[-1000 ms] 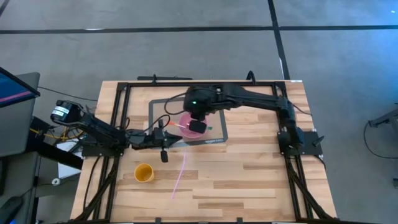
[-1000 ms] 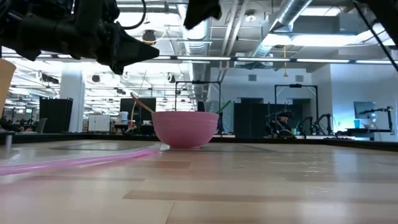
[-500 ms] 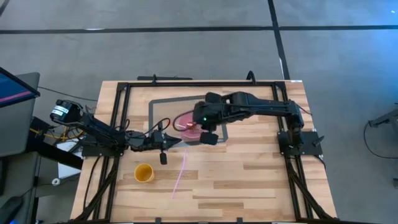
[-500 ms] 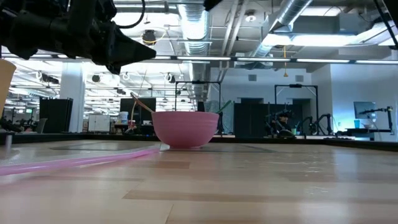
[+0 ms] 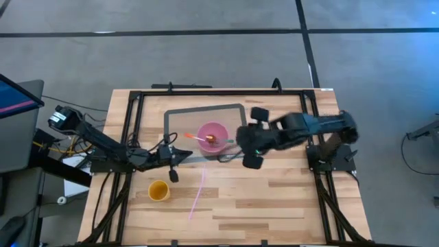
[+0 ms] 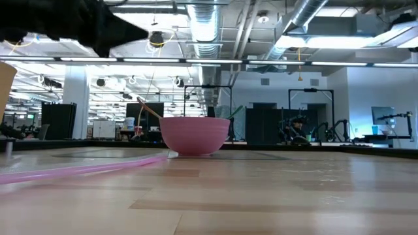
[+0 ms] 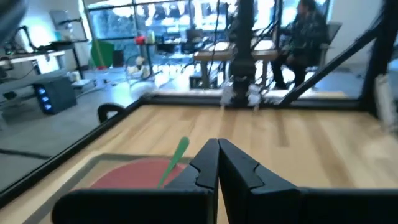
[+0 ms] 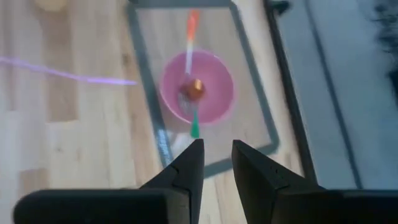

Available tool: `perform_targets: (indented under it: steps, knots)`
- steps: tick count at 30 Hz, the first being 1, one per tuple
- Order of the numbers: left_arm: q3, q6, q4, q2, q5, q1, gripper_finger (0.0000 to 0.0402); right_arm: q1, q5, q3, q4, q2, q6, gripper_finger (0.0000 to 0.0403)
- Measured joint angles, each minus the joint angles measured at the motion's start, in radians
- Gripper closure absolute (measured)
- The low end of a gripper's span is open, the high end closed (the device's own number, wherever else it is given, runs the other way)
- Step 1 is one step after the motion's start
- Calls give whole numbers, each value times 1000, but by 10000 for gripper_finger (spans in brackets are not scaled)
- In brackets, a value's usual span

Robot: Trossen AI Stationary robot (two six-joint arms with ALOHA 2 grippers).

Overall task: Pick & Place Utensil
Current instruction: Put the yellow cup to the top left of the pink bowl on the transparent mat

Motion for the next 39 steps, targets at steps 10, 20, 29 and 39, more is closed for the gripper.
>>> perform_targets:
  steps: [10, 20, 29, 39]
  knots:
    - [1, -2, 6, -33, -7, -32, 394, -15, -276, -895, 812, -450, -53, 326]
    - [280, 68, -432, -31, -50, -20, 394, -124, -410, -1285, 1325, -638, -199, 326]
    - [512, -103, -869, -32, -84, -15, 376, -136, -416, -1351, 1353, -658, -246, 326]
    - [512, -116, -877, 5, 3, -17, 288, -136, -418, -1349, 1356, -657, -251, 326]
